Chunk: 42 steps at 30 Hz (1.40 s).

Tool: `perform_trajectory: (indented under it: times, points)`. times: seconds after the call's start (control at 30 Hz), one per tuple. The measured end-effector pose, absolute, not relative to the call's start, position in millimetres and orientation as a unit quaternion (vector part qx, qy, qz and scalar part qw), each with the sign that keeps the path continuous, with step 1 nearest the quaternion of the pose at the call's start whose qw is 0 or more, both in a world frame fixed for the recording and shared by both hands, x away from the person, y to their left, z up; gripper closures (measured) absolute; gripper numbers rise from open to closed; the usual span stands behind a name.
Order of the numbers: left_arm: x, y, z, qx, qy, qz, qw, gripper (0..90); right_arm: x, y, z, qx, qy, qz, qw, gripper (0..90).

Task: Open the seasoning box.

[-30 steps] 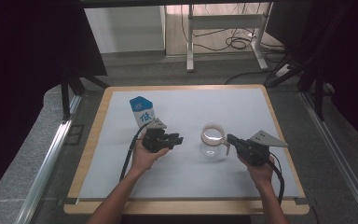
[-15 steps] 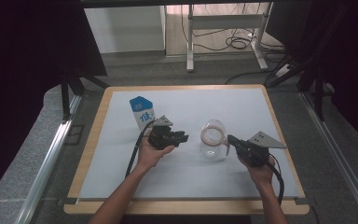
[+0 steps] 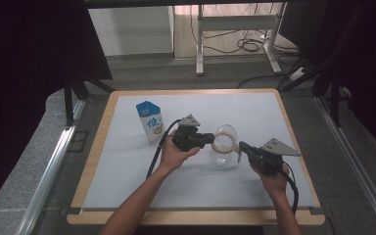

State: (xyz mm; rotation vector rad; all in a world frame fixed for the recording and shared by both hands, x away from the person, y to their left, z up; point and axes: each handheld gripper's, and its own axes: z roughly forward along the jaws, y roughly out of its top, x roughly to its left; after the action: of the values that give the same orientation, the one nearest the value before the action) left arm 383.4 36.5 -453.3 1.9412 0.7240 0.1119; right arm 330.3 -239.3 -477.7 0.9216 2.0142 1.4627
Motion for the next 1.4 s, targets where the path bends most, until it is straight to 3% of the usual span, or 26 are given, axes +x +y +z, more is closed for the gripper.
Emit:
perform_trajectory:
  times: [0.3,0.47,0.57,0.77,1.17,1.4]
  points:
    - [383,29,-447,0.807,0.293,0.04,0.51,89.8,316,-237,-475,0.336,0.738,0.531,0.245,89.8]
    - [382,20,-441,0.815,0.283,0.036,0.505,90.0,298,-227,-486,0.329,0.759,0.52,0.215,79.6]
    - [380,12,-437,0.82,0.274,0.037,0.502,89.9,290,-218,-500,0.329,0.773,0.507,0.192,68.6]
    - [376,-5,-432,0.826,0.26,0.035,0.499,90.0,282,-208,-522,0.328,0.802,0.473,0.158,59.2]
    - [369,-35,-426,0.841,0.232,0.038,0.487,89.8,286,-209,-527,0.338,0.811,0.451,0.157,55.5]
    - [369,-27,-427,0.839,0.236,0.043,0.488,86.3,287,-207,-529,0.338,0.814,0.446,0.159,54.4]
